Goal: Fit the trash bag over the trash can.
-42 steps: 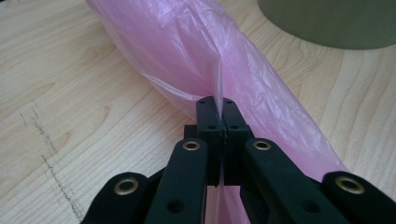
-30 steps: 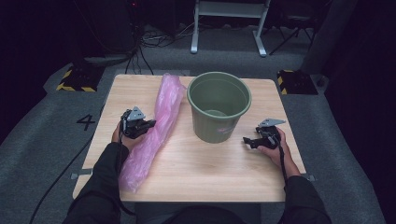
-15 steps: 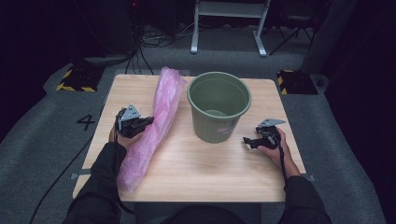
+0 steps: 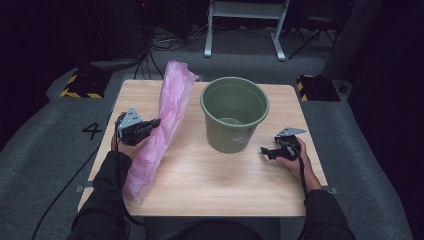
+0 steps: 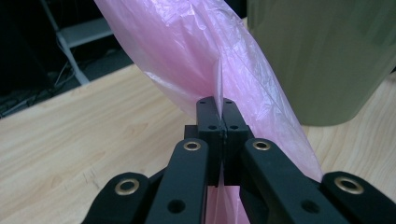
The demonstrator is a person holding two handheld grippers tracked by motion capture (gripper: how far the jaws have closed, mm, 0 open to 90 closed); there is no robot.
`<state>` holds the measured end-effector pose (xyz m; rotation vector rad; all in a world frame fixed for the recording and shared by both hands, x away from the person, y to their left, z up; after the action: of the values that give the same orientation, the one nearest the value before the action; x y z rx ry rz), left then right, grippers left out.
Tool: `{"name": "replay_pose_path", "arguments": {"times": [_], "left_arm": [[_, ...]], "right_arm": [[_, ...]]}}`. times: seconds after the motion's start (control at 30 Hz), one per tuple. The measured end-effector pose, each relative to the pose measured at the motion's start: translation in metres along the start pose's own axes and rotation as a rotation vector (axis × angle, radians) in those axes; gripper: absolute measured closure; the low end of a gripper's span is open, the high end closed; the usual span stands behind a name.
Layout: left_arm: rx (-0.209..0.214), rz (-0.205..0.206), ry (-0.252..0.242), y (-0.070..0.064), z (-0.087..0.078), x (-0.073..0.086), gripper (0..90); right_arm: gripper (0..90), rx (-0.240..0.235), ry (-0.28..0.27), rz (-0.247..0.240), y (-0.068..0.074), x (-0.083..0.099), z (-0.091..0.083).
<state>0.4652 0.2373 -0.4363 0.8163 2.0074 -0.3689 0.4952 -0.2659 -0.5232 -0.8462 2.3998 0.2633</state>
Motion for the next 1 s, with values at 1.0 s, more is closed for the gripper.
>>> {"name": "replay_pose_path", "arguments": {"times": [1.0], "left_arm": [[0.051,0.121,-0.114,-0.035,-0.012,-0.032,89.5]], "right_arm": [[20.2,0.004,-0.005,0.017,-0.002,0.000,0.000]]}}
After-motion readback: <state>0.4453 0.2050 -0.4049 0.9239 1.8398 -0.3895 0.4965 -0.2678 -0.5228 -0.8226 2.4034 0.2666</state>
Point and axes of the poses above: each handheld gripper's, and its own axes: z roughly forward along the jaws, x roughly out of its underside, y roughly to its left, the point moved 3 cm from there along z, roughly forward along the jaws, and after that the axes turned 12 degrees about y, right-handed, at the moved point
